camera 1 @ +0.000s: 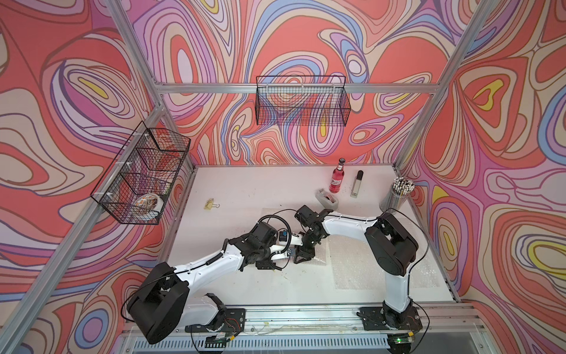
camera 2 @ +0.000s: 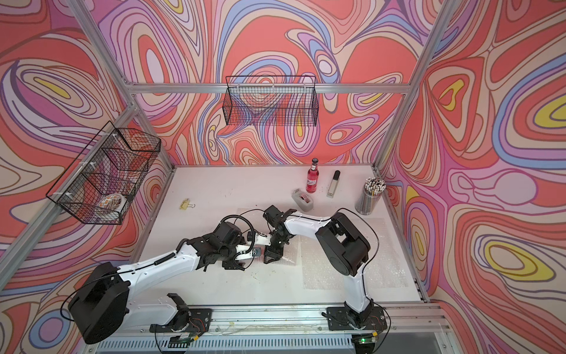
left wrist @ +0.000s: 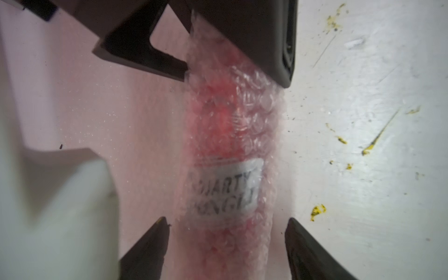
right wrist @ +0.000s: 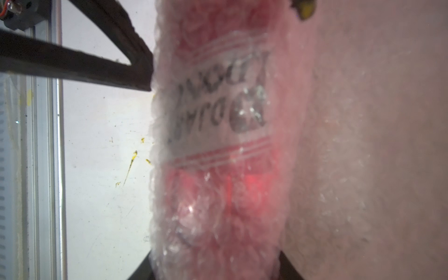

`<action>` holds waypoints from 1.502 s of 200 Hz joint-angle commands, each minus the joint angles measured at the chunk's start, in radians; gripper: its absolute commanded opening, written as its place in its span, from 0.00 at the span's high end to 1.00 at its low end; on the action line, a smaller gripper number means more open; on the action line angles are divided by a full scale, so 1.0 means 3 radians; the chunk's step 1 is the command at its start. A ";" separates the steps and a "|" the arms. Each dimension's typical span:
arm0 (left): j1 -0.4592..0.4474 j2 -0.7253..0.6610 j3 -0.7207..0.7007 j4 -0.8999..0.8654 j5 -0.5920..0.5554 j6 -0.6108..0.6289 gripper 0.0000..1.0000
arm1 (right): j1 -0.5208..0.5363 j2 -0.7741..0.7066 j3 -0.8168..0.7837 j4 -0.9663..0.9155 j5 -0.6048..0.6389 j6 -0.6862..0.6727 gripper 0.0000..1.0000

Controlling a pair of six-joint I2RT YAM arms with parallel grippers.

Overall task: Wrap wine bottles in bubble wrap
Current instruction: Wrap the wine bottle in bubble wrap.

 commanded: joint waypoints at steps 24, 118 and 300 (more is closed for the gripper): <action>-0.0022 0.0239 0.0032 0.0070 -0.0086 0.0158 0.30 | -0.0064 0.0077 -0.0023 -0.0195 -0.0047 0.0009 0.44; -0.0017 0.0599 0.0199 -0.0182 -0.0057 0.0047 0.44 | -0.0385 -0.0645 -0.0350 0.0020 0.0060 0.0188 0.16; 0.0474 0.1698 0.1632 -0.2024 0.1346 -0.0281 0.50 | 0.0671 -0.2176 -0.1688 0.1673 0.0936 0.0017 0.09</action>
